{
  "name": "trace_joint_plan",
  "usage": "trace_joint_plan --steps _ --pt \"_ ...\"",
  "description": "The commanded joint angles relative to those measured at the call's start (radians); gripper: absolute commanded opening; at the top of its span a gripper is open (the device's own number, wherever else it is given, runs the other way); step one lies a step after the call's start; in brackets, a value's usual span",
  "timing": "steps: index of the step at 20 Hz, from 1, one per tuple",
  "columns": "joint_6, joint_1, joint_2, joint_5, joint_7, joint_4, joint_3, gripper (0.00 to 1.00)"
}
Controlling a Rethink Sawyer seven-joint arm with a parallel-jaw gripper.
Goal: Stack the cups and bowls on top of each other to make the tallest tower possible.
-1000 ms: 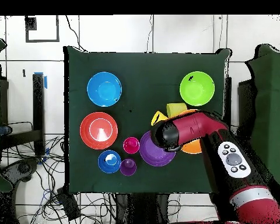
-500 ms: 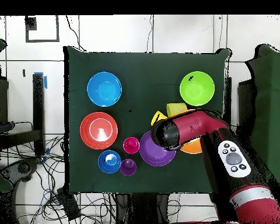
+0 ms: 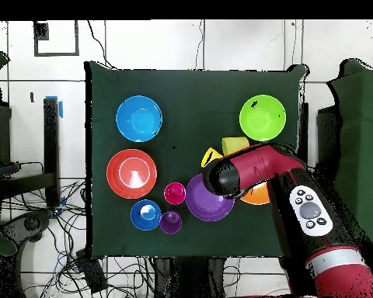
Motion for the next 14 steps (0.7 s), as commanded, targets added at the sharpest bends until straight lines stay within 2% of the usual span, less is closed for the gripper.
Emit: trace_joint_plan --steps 1,10,14 --pt "-0.021 0.037 0.009 -0.099 -0.261 -0.05 0.045 1.0" --pt "-0.036 0.035 0.027 -0.106 -0.239 -0.049 0.047 1.0" --pt "-0.03 0.025 0.037 -0.077 -0.229 -0.045 0.054 1.0"
